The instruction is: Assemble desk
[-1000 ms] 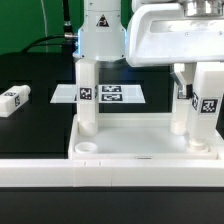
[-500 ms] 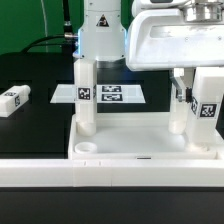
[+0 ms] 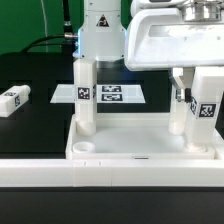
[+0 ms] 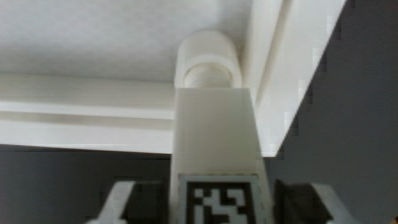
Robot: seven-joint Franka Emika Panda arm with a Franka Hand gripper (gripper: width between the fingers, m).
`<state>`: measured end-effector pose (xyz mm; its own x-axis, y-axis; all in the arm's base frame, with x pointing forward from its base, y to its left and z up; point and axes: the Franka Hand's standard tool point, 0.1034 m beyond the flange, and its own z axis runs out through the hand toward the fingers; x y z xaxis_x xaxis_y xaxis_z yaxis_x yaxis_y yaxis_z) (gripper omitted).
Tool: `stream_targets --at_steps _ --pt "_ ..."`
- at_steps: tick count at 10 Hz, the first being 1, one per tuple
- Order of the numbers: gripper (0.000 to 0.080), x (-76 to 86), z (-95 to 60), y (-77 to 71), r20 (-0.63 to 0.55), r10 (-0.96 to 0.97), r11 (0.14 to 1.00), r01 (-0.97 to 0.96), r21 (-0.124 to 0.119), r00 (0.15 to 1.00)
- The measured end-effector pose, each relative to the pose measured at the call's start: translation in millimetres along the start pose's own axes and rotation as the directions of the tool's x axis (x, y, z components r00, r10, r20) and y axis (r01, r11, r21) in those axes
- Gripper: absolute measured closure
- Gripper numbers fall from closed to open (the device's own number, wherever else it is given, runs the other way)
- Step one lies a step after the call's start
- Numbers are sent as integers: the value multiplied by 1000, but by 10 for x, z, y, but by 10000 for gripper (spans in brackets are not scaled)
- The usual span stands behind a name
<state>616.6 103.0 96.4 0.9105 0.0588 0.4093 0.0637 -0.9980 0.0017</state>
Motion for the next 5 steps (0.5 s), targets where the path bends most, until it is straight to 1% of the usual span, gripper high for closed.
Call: stream_targets --at_steps 2,4,5 --pt "514 -1 0 -1 0 0 1000 0 0 1000" --pt "514 32 -42 -9 -71 7 1000 -8 -6 997" --pt "514 44 -53 -9 -88 6 1000 -6 -7 996"
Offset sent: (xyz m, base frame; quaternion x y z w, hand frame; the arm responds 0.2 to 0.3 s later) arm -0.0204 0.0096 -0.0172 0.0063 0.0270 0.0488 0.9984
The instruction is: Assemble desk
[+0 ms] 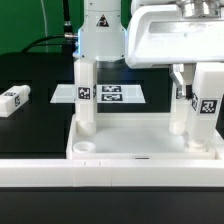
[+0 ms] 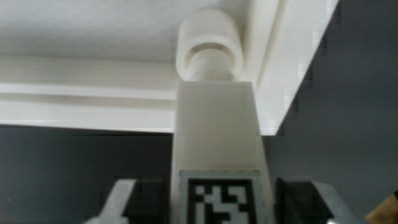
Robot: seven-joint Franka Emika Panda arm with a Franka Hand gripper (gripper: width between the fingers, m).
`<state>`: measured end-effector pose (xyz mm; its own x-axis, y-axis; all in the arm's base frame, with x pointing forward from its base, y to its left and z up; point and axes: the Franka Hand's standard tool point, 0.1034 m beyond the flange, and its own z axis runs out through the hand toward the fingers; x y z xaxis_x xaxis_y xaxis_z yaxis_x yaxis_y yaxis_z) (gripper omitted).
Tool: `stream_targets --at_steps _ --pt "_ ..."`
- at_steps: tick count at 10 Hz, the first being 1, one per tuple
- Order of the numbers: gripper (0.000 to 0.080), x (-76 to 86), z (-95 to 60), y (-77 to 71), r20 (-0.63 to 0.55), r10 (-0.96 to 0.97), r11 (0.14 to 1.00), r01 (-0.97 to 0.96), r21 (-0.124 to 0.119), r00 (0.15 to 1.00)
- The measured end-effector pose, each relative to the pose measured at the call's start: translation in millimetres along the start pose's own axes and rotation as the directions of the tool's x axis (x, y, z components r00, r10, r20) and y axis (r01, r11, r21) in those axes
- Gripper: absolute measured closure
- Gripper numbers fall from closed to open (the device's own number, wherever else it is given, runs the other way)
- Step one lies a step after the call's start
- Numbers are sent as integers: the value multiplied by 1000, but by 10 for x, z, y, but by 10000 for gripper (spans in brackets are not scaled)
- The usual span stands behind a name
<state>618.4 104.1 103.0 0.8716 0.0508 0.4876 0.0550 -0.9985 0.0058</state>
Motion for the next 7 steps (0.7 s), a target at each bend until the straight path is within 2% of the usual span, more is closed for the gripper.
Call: stream_targets --at_steps 7 --pt "514 25 -15 25 -27 -4 1000 4 -4 1000"
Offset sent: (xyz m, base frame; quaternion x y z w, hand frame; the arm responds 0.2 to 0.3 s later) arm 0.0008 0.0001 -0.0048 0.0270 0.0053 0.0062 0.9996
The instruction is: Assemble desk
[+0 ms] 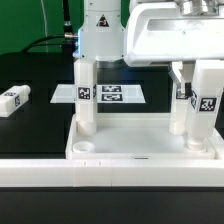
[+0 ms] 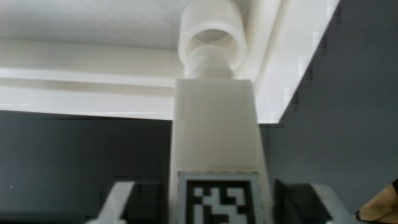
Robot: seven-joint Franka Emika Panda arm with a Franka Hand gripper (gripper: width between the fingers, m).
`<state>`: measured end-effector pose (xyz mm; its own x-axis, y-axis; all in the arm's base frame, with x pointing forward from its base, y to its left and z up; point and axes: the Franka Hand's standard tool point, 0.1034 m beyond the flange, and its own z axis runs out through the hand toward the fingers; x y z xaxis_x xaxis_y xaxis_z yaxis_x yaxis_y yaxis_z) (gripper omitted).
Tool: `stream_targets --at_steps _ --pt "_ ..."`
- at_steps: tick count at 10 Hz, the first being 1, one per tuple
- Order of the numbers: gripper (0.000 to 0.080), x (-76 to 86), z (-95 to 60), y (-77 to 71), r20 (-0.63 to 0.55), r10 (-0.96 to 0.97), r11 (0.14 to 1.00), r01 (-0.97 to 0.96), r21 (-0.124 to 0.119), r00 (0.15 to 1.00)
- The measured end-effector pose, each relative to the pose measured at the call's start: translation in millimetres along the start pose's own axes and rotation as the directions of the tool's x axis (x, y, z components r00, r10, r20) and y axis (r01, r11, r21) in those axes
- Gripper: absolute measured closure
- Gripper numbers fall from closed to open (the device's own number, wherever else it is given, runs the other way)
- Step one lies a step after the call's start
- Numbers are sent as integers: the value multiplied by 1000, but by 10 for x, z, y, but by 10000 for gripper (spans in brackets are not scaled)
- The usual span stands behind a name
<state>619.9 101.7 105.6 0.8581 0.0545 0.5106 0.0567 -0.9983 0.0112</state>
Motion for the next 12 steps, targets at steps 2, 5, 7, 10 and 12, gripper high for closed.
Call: stream_targets --at_steps 2,5,7,10,12 --pt "514 -12 -4 -10 0 5 1000 -5 1 1000" --pt "514 -15 -15 -36 -9 -2 1000 2 2 1000" --pt "514 43 -22 -17 -51 -7 1000 6 -3 999" --pt "514 44 -21 -18 -50 -7 1000 7 -3 999" --pt "514 46 -29 -15 -51 -7 1000 7 -3 999"
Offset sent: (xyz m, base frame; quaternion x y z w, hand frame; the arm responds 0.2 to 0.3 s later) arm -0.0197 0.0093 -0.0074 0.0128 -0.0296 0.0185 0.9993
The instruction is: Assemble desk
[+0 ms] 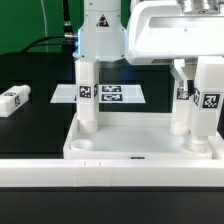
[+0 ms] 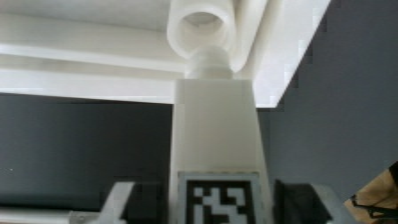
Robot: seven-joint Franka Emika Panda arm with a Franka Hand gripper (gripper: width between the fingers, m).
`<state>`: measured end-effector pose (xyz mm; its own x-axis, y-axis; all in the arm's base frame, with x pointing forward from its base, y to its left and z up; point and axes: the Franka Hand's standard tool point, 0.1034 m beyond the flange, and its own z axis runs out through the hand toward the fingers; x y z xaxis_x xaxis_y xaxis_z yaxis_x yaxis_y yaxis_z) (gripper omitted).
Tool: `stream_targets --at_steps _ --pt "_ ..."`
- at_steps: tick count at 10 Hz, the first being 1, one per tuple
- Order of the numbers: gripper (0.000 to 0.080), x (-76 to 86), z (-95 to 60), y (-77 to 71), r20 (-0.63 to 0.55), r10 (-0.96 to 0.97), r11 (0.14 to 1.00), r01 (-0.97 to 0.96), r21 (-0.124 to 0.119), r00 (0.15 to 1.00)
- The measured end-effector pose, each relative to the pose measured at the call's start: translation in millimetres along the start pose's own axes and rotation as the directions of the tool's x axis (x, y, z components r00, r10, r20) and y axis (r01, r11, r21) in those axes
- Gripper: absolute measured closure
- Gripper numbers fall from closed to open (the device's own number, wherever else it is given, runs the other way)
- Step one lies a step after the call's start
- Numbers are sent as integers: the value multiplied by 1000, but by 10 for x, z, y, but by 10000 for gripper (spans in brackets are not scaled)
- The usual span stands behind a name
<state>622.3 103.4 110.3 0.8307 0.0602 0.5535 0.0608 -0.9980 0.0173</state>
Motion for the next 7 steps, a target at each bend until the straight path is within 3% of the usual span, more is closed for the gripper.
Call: stream_targets --at_steps 4,7 --pt "514 60 -119 -42 -4 -6 1000 6 10 1000" --pt "514 1 -73 -36 20 -6 1000 6 9 1000"
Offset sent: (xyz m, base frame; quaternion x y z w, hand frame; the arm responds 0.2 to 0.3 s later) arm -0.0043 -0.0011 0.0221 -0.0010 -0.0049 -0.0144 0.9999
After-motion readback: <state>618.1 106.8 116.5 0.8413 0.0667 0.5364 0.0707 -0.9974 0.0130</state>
